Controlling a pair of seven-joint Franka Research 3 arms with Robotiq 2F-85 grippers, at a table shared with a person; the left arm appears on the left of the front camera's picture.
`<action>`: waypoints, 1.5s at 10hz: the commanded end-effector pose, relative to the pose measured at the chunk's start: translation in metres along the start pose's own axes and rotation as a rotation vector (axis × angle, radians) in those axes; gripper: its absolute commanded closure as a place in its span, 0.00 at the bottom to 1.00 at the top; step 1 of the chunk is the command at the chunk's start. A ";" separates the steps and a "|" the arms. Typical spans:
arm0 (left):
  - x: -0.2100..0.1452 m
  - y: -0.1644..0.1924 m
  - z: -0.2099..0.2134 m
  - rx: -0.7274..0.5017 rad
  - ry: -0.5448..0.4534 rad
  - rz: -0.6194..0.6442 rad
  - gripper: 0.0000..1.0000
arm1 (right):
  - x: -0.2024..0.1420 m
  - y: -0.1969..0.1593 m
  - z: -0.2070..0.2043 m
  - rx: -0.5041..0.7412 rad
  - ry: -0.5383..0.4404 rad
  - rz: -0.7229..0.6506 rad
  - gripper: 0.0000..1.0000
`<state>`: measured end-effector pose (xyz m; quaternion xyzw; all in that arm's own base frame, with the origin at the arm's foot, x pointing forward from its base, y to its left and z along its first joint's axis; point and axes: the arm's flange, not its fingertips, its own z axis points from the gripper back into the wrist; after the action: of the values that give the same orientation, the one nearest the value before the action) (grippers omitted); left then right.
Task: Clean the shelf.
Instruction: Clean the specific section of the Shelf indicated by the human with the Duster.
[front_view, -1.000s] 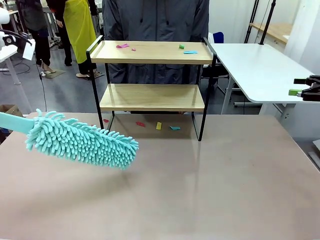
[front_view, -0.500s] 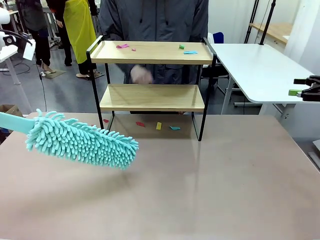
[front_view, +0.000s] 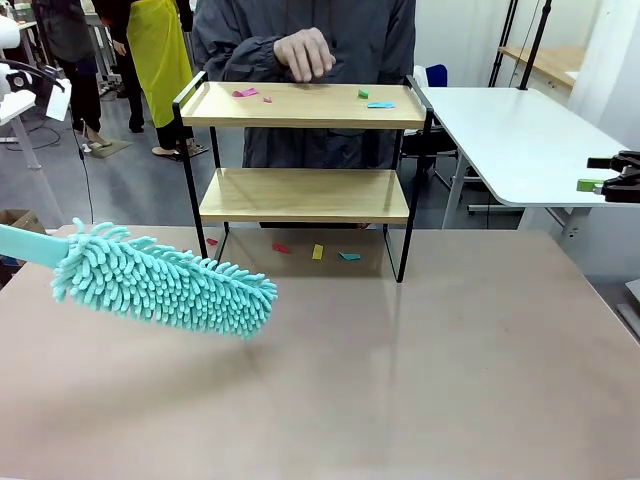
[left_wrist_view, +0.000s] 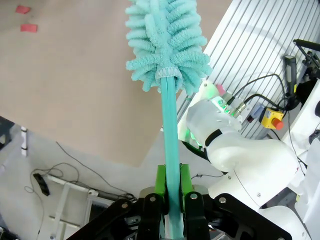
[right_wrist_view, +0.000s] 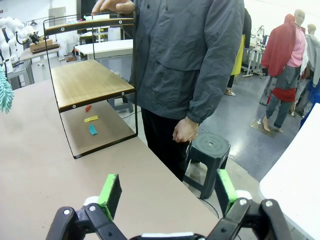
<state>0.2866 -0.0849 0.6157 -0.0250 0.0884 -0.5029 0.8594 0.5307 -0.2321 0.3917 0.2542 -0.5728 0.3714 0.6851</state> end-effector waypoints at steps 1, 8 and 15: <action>-0.002 -0.001 0.002 -0.015 -0.015 0.012 0.87 | 0.006 -0.001 -0.001 -0.012 0.019 -0.007 0.00; -0.002 -0.001 0.002 -0.015 -0.015 0.012 0.87 | 0.006 -0.001 -0.001 -0.012 0.019 -0.007 0.00; 0.004 -0.003 0.011 -0.088 -0.105 0.025 0.87 | 0.006 -0.001 -0.001 -0.012 0.019 -0.007 0.00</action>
<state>0.2867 -0.0871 0.6174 -0.0426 0.0830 -0.5002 0.8609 0.5307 -0.2321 0.3917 0.2542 -0.5728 0.3714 0.6851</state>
